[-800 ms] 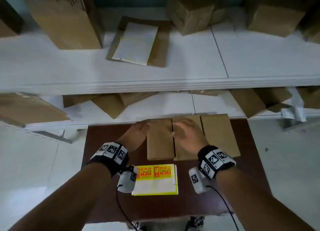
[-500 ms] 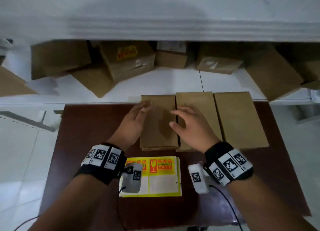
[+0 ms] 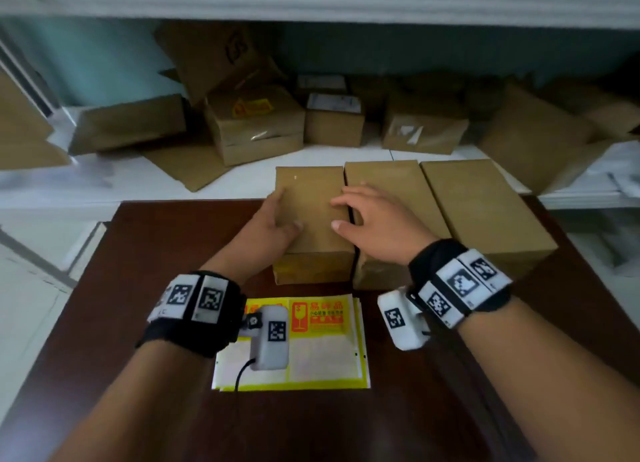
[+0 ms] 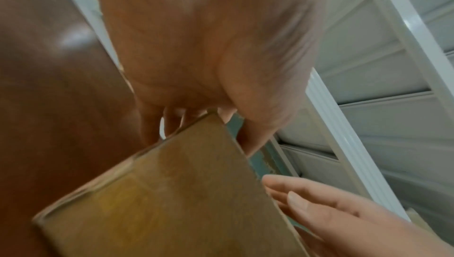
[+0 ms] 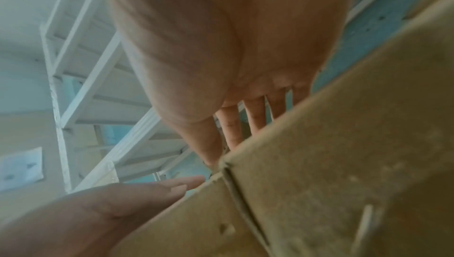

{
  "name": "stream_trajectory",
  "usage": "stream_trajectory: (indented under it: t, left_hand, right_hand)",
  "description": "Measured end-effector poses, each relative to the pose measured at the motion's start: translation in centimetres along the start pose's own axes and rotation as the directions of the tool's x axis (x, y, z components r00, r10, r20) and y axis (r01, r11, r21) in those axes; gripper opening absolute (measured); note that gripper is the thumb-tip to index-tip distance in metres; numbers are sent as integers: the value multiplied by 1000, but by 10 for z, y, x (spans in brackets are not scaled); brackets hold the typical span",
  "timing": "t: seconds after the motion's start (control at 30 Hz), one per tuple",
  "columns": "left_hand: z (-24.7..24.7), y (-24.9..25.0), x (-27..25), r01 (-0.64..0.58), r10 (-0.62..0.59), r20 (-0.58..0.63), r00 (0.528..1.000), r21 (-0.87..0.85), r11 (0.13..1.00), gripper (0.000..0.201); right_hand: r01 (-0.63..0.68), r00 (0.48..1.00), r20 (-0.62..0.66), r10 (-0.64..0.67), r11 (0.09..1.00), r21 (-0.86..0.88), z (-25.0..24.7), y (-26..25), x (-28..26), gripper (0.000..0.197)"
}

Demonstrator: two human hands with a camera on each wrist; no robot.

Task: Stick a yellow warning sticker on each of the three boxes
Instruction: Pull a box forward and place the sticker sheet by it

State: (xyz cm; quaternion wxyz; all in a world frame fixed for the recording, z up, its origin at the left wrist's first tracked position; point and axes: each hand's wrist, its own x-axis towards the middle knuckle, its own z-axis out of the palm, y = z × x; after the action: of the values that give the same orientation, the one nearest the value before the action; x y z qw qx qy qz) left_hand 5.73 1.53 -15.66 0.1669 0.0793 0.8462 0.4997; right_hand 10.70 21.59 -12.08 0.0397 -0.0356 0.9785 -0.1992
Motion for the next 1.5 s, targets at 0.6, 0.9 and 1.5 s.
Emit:
stream_trajectory:
  t: [0.6,0.9,1.5]
  left_hand:
    - [13,-22,-61,86,-105,-54,993,-281,956,37]
    - [-17,-23,-64,20,-17,41,999,-94,995,33]
    - [-20,-84,-83,117,-129,-28,991,631,767,71]
  right_hand:
    - [-56,928,-271,255,815,577,34,-19,-87,23]
    - [7,952,-260,161,838,545,45,-12,-78,20]
    - [21,992,-127,26,935,355,49,-14,-97,46]
